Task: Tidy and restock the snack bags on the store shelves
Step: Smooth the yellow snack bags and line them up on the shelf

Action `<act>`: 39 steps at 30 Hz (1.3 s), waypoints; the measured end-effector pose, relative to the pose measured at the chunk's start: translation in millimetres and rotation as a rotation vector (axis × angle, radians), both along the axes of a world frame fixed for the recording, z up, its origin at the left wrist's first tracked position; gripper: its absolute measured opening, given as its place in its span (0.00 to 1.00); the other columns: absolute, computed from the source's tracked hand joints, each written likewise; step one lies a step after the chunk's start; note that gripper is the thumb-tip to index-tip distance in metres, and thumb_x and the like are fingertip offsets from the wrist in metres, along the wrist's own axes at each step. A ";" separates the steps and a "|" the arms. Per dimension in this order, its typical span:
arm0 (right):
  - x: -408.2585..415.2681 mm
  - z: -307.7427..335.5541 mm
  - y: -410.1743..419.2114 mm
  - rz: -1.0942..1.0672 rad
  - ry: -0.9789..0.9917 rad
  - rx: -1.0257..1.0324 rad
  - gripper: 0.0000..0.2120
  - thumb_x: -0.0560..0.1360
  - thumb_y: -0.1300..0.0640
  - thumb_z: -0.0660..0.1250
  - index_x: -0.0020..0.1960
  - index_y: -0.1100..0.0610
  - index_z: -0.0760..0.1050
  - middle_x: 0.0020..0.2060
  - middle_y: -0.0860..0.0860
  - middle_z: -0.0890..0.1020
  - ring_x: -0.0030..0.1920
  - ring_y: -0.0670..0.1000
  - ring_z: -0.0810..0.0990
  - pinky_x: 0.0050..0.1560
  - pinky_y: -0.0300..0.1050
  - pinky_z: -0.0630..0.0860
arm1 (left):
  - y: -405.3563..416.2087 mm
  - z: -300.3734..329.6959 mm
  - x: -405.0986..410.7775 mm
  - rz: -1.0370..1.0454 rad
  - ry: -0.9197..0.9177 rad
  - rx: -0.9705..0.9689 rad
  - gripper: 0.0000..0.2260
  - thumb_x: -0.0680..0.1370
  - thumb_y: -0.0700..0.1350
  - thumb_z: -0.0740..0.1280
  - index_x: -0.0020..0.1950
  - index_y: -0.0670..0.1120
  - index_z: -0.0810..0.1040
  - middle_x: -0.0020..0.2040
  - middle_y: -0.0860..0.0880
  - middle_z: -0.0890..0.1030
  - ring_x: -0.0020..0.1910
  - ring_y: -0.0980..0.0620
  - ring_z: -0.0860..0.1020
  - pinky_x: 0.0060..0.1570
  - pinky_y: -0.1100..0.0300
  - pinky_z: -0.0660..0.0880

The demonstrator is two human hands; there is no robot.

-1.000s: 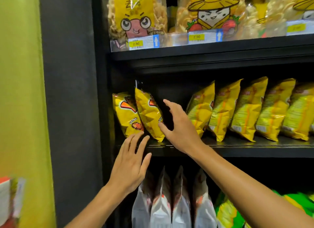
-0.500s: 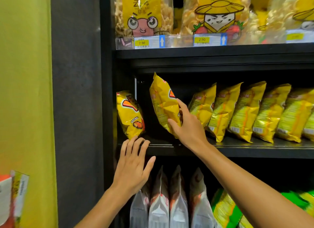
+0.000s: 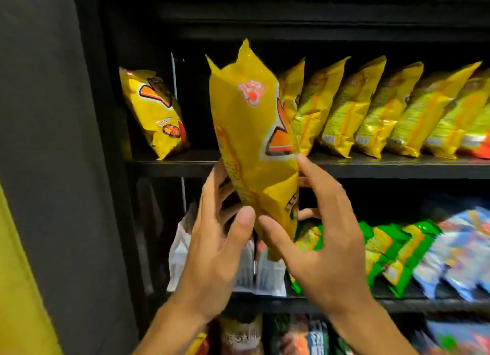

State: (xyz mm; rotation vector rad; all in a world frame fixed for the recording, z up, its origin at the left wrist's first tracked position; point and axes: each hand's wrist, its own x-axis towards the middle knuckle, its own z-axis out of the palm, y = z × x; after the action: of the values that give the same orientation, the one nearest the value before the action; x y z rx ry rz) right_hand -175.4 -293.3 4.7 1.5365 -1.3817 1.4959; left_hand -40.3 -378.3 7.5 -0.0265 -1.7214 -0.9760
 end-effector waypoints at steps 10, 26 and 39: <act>3.9 -114.7 32.2 0.131 0.076 0.276 0.27 0.81 0.49 0.70 0.76 0.56 0.69 0.75 0.52 0.69 0.77 0.54 0.66 0.77 0.44 0.61 | 17.3 -87.0 10.6 0.027 -0.127 0.362 0.32 0.74 0.54 0.71 0.76 0.53 0.66 0.68 0.56 0.81 0.68 0.56 0.78 0.62 0.64 0.76; -21.1 -164.3 46.9 0.734 -1.008 0.490 0.19 0.79 0.52 0.67 0.69 0.53 0.75 0.59 0.48 0.86 0.59 0.47 0.85 0.55 0.39 0.81 | 55.1 -208.4 31.3 -0.056 -0.518 0.696 0.36 0.68 0.66 0.76 0.72 0.53 0.72 0.64 0.59 0.83 0.65 0.57 0.80 0.56 0.67 0.77; -21.4 -228.3 78.7 0.797 -1.056 0.504 0.27 0.74 0.48 0.77 0.69 0.55 0.74 0.63 0.52 0.83 0.64 0.54 0.82 0.60 0.46 0.80 | 75.6 -214.6 12.8 0.167 -0.265 0.725 0.15 0.71 0.45 0.76 0.56 0.45 0.79 0.47 0.52 0.88 0.47 0.55 0.86 0.42 0.65 0.81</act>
State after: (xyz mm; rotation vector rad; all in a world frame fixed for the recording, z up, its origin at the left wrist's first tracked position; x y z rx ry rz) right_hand -196.8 -214.6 -223.6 1.7719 -1.9026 2.9033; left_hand -27.5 -302.6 -207.1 0.7310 -1.4766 -1.4684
